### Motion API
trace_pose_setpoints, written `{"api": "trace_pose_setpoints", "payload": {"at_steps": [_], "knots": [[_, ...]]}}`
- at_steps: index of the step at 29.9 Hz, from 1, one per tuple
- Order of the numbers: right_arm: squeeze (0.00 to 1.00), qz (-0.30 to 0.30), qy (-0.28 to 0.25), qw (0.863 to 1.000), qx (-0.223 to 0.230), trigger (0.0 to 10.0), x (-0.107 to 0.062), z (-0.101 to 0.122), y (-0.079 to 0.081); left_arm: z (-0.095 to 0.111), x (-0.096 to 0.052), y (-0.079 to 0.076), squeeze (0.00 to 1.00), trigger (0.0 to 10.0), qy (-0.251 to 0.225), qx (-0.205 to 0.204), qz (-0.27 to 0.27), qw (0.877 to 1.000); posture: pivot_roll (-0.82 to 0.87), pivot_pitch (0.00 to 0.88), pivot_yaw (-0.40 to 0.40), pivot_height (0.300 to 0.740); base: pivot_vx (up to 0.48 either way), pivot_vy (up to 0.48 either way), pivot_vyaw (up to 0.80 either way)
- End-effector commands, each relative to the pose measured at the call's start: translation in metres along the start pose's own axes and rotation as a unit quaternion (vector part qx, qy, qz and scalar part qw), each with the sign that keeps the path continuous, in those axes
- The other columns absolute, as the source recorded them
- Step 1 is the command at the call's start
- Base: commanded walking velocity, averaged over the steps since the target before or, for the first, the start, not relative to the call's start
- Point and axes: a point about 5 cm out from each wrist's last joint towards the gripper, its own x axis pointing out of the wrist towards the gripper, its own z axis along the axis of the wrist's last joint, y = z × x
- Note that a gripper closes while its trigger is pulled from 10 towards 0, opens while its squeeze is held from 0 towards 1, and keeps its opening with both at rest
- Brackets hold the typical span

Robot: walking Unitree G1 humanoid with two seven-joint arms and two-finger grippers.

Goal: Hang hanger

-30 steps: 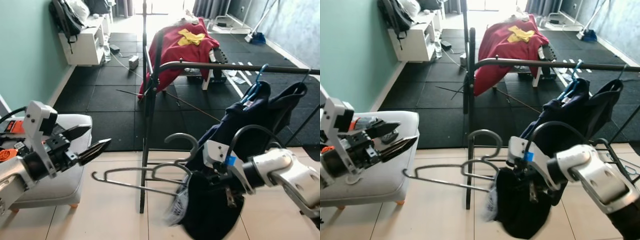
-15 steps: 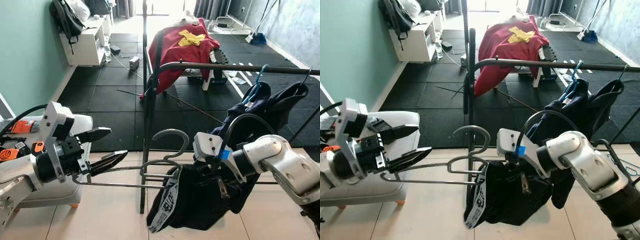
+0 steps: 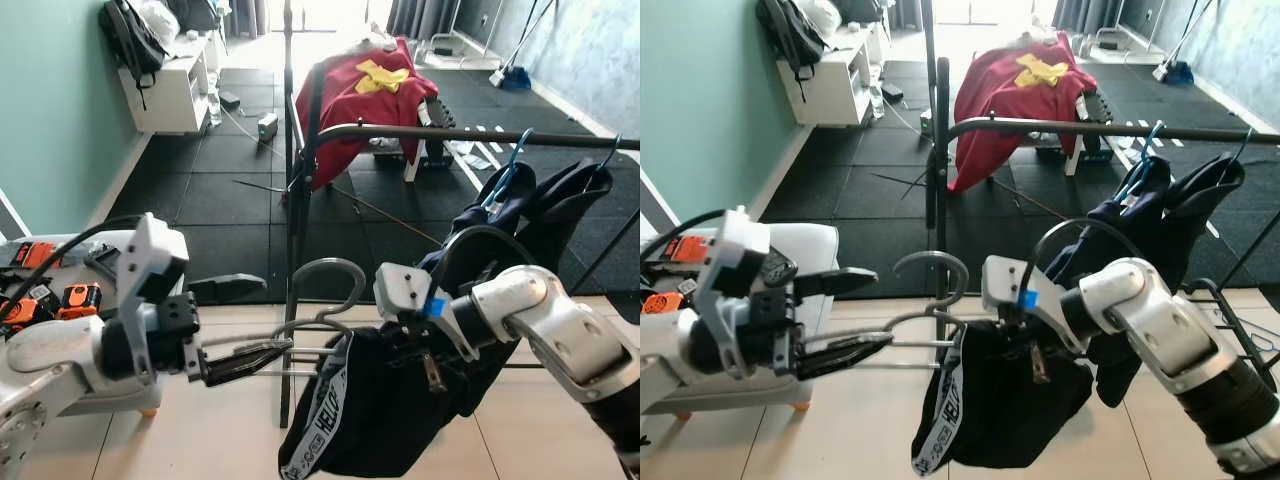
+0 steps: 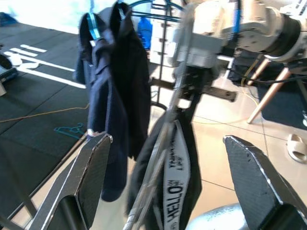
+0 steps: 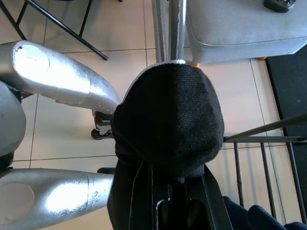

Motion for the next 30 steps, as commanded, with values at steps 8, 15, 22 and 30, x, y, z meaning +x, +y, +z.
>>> {"api": "trace_pose_setpoints", "payload": {"at_steps": [8,15,22,30], "knots": [[0.0,-0.016,0.005,1.0,-0.011,10.0,0.008,0.006,-0.008,-0.006,0.025,-0.013,0.0,10.0,0.028,0.01,-0.047,0.998,-0.07,0.048,0.001,0.74,0.0,0.0,0.0],[0.0,-0.013,0.0,1.0,-0.012,10.0,0.011,0.008,-0.008,-0.012,0.034,0.003,0.0,10.0,0.052,0.037,0.016,0.998,-0.07,0.048,0.001,0.74,0.0,0.0,0.0],[0.0,-0.007,0.0,1.0,-0.012,10.0,0.011,0.008,-0.007,-0.008,0.03,0.02,0.0,10.0,0.052,0.056,0.076,0.994,-0.07,0.046,0.003,0.74,0.0,0.0,0.0],[0.0,-0.007,0.005,1.0,-0.01,10.0,0.01,0.006,-0.006,0.0,0.017,0.025,0.0,10.0,0.048,0.063,0.093,0.993,-0.07,0.043,0.002,0.74,0.0,0.0,0.0]]}}
